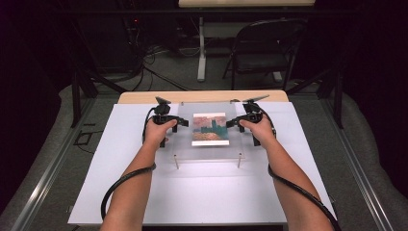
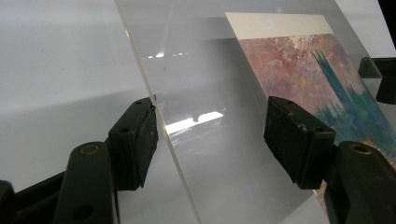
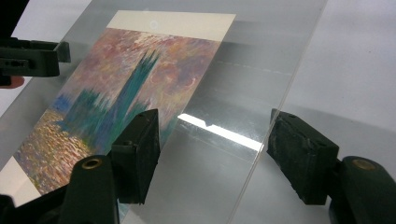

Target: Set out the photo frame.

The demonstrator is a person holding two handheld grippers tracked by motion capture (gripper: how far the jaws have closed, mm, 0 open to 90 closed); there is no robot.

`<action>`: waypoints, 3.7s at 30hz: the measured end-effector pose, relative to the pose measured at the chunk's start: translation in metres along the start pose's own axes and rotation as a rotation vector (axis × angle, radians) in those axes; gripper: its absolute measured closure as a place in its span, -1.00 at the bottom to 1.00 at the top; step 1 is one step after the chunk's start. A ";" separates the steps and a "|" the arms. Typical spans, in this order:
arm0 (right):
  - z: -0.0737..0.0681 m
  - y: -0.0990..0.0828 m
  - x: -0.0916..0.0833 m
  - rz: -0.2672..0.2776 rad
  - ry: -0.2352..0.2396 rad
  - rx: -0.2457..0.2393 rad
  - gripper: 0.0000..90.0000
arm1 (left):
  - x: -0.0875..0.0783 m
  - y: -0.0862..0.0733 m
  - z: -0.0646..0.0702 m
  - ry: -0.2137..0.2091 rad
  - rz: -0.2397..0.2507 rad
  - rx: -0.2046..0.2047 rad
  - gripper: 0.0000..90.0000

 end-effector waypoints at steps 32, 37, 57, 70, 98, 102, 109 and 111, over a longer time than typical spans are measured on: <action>-0.016 0.002 -0.023 0.068 -0.032 -0.067 -0.11 | -0.030 -0.003 0.011 -0.024 0.099 0.038 0.04; -0.025 0.001 -0.036 0.090 -0.044 -0.122 -0.09 | -0.045 -0.005 0.020 -0.024 0.118 0.071 0.10; -0.058 -0.013 -0.082 0.180 -0.097 -0.295 0.08 | -0.091 -0.023 0.046 -0.028 0.189 0.180 0.32; -0.078 -0.027 -0.101 0.209 -0.152 -0.364 0.13 | -0.111 -0.038 0.061 0.007 0.218 0.257 0.37; -0.108 -0.068 -0.146 0.261 -0.177 -0.473 0.50 | -0.155 -0.089 0.083 -0.006 0.282 0.422 0.59; -0.110 -0.074 -0.152 0.256 -0.155 -0.483 0.57 | -0.160 -0.097 0.085 -0.016 0.284 0.433 0.64; -0.114 -0.083 -0.160 0.251 -0.135 -0.496 0.62 | -0.167 -0.108 0.087 -0.042 0.282 0.444 0.66; -0.115 -0.086 -0.162 0.252 -0.128 -0.497 0.63 | -0.169 -0.112 0.087 -0.048 0.279 0.447 0.66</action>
Point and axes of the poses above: each handheld gripper's, and its own axes: x roughly forward along the jaws, y roughly out of its top, z roughly to its right, the point moved 4 cm from there along x, roughly forward along the jaws, and after that the axes turned 3 degrees about -x, right-handed, at the moved point
